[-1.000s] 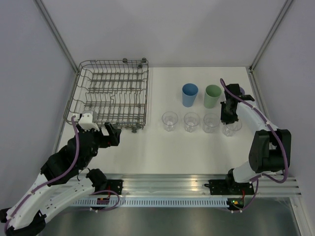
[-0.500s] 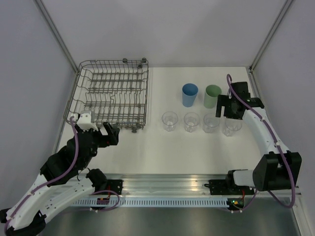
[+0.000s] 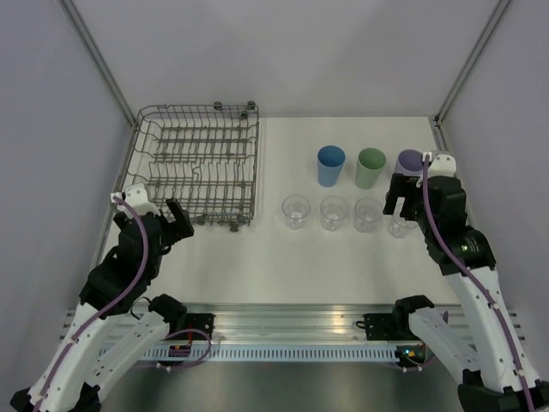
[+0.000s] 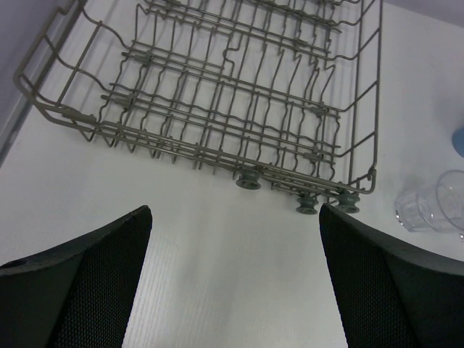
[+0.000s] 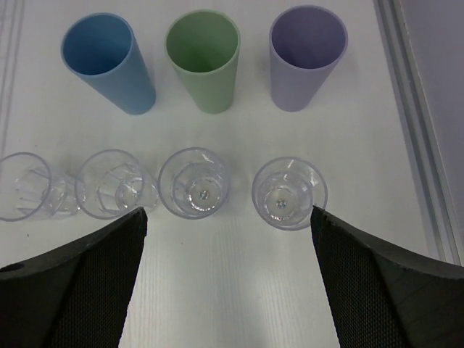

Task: Unload the cups from the dish rack

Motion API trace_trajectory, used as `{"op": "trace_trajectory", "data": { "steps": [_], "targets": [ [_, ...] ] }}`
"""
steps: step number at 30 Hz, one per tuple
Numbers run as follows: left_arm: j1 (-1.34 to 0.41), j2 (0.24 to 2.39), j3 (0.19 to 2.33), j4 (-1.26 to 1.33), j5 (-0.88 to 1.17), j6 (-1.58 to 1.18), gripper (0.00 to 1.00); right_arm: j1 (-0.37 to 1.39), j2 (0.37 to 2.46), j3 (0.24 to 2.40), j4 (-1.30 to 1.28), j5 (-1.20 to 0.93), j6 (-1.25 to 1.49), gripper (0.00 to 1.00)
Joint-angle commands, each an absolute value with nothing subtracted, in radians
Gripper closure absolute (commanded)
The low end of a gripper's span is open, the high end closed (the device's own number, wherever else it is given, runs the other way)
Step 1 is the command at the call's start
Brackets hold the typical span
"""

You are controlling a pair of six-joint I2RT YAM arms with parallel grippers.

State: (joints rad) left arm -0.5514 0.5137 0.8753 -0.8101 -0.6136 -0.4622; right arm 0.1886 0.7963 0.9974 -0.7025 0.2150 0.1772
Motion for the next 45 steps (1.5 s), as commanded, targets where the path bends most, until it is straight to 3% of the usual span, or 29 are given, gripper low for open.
{"op": "trace_trajectory", "data": {
  "steps": [1, 16, 29, 45],
  "targets": [
    [-0.468, 0.535, 0.864, -0.742, -0.525, -0.385, 0.00, 0.224, 0.685, 0.982, -0.673, 0.287, 0.172, 0.02],
    [-0.462, 0.552, 1.095, -0.982, -0.488, -0.281, 0.00, 0.244, 0.480, 1.146, -0.888, 0.213, 0.109, 0.02],
    [-0.462, 0.462, 1.299, -1.198, -0.473, -0.264, 0.00, 0.302, 0.387, 1.160, -0.951, 0.324, 0.081, 0.02],
    [-0.462, 0.318, 1.236, -1.189, -0.430, -0.267, 0.00, 0.307, 0.351, 1.131, -0.940, 0.298, 0.063, 0.02]
  ]
}}
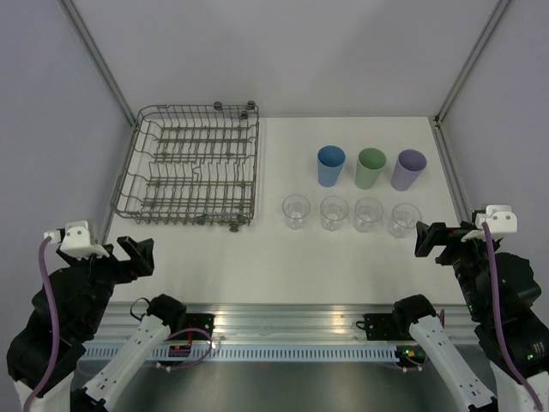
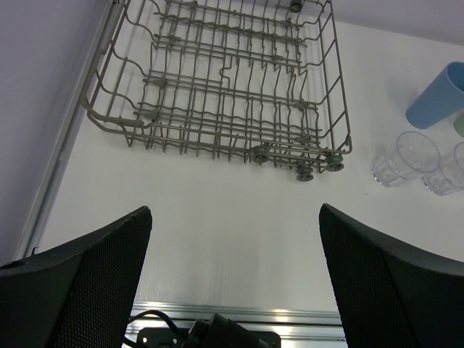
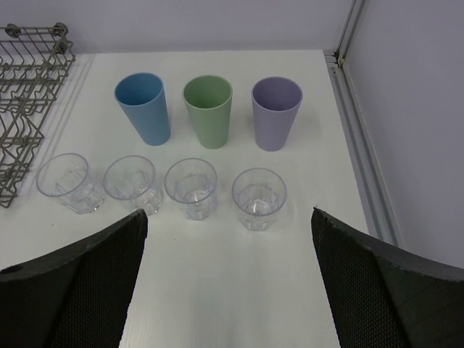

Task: Unload the cups from the dish rack

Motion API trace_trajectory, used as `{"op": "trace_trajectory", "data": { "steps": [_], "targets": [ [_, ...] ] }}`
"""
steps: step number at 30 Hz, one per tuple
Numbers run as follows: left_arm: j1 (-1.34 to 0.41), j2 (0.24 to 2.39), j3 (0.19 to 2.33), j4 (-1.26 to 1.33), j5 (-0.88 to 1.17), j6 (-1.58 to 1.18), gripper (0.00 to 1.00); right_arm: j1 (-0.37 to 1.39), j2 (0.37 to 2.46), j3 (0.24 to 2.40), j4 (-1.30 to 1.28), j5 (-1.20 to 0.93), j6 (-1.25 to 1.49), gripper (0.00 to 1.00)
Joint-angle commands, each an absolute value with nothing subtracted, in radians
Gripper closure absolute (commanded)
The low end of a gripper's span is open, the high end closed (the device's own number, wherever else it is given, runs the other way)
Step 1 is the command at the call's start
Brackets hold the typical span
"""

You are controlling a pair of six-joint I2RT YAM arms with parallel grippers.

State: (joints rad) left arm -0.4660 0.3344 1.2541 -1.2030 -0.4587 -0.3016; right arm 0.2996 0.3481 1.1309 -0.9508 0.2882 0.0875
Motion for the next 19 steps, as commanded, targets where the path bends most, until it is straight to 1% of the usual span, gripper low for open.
{"op": "trace_trajectory", "data": {
  "steps": [1, 19],
  "targets": [
    [-0.462, 0.314, 1.233, -1.187, -0.422, -0.267, 0.00, 0.307, 0.354, 1.132, -0.939, 0.301, 0.061, 0.02],
    [-0.462, 0.299, 1.210, -1.144, -0.416, -0.271, 0.00, 0.307, 0.354, 1.117, -0.930, 0.301, 0.067, 0.02]
  ]
}}
